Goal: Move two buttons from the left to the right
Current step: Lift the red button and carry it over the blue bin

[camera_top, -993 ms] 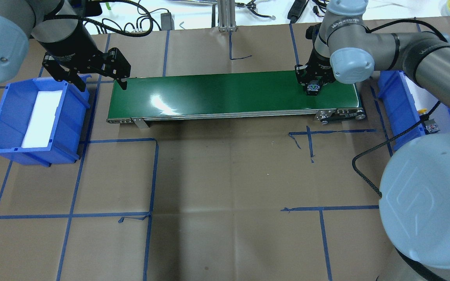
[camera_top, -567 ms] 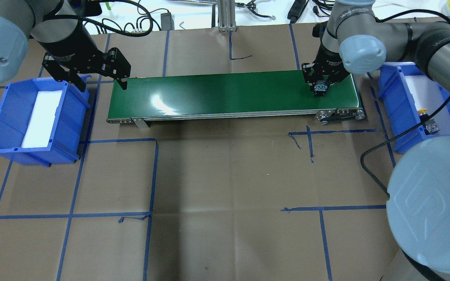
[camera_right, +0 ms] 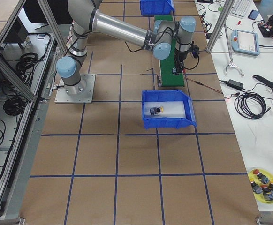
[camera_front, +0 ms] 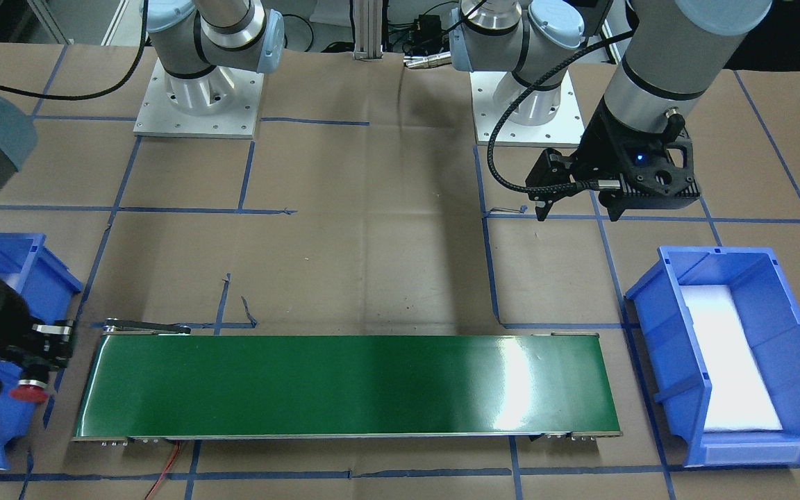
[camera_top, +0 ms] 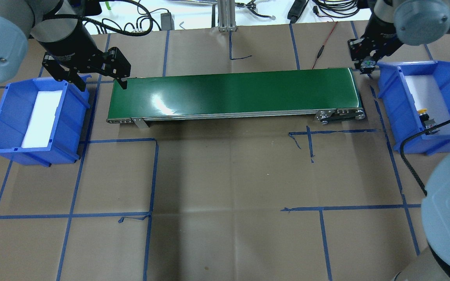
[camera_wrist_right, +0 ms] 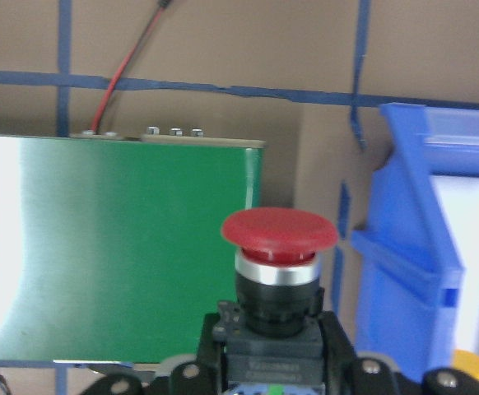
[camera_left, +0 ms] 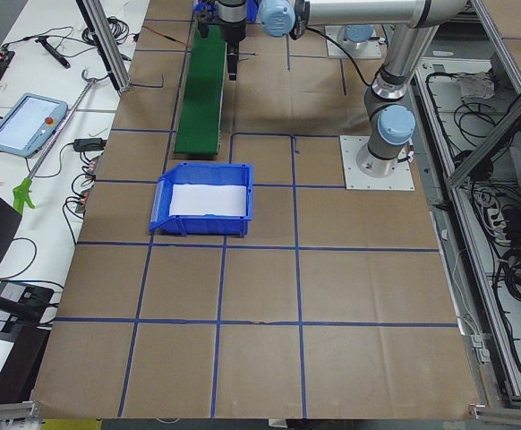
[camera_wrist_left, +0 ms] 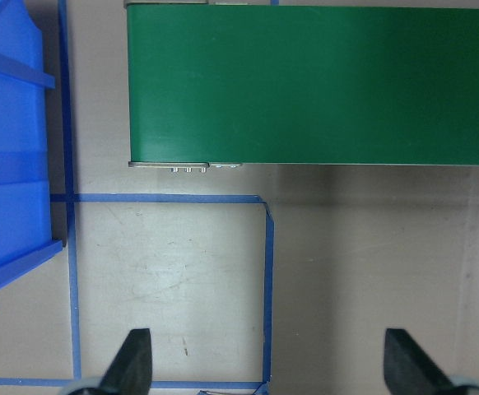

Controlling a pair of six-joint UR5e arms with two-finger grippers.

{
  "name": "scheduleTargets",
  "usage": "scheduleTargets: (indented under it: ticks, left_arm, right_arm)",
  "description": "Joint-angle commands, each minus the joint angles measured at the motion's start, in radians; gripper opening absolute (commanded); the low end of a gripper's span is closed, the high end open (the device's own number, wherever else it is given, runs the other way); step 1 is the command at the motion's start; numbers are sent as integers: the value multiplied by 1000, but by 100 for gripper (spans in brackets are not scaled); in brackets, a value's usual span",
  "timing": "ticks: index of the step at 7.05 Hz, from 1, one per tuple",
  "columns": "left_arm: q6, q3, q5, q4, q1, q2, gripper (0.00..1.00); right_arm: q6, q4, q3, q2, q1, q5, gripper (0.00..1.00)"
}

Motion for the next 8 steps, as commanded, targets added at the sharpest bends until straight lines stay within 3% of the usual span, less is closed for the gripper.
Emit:
scheduleTargets:
  ticks: [1, 3, 8]
  left_arm:
    - [-2, 0, 0, 2, 0, -1, 100]
    - [-3, 0, 2, 2, 0, -1, 100]
    - [-3, 0, 0, 2, 0, -1, 100]
  right_arm:
    - [-219, 52, -28, -42, -170, -3, 4]
    - [-321, 49, -20, -7, -267, 5, 4]
    - [-375, -65, -22, 183, -266, 5, 4]
